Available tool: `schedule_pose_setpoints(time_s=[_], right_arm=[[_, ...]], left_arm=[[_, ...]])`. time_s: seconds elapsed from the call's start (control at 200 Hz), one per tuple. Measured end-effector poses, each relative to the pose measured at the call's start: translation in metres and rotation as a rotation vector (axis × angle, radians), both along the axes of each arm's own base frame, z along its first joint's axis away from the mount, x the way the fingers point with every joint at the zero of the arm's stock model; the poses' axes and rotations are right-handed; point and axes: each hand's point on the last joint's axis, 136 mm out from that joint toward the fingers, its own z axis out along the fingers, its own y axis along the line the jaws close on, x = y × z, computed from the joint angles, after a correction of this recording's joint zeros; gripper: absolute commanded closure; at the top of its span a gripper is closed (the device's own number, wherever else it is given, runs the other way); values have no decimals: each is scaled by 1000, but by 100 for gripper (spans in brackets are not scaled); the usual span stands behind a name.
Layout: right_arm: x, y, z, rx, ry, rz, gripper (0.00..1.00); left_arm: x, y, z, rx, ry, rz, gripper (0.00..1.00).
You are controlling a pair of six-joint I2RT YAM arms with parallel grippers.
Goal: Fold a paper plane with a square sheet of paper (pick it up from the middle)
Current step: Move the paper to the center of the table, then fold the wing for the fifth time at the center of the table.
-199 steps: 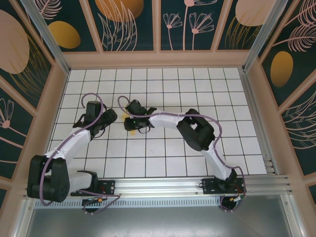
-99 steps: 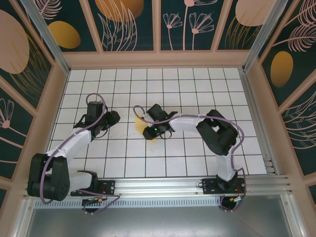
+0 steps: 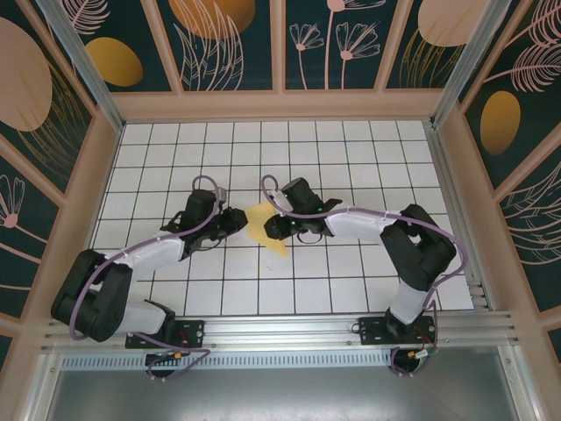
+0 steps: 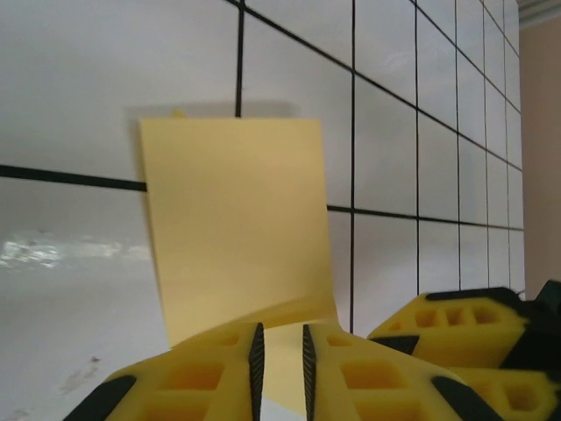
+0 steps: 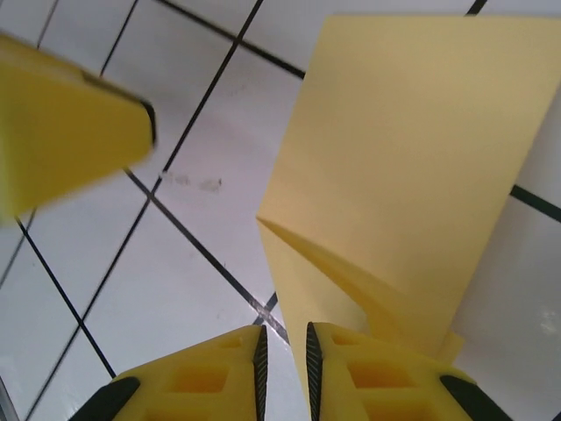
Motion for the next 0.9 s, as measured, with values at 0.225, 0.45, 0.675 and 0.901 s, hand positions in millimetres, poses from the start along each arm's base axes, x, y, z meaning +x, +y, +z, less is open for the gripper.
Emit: schedule_pose_setpoints(time_s=[0.225,0.45,0.675,0.901], right_arm=[[-4,-5,-12,-3,28,-86,84],[-14,4,-12,-8,22,-79,86],[-11,-1,-34,-62,34,-105,86],[-6,-6,-43,-93,31,-137,87]], left_arm=[[-2,-21,-19,-34,44,-28,90],[-6,-25,-44,-12,102,-25,92],[-7,-22,-57,14,127,-13,93],[-7,-18,-67,41,147,0,93]])
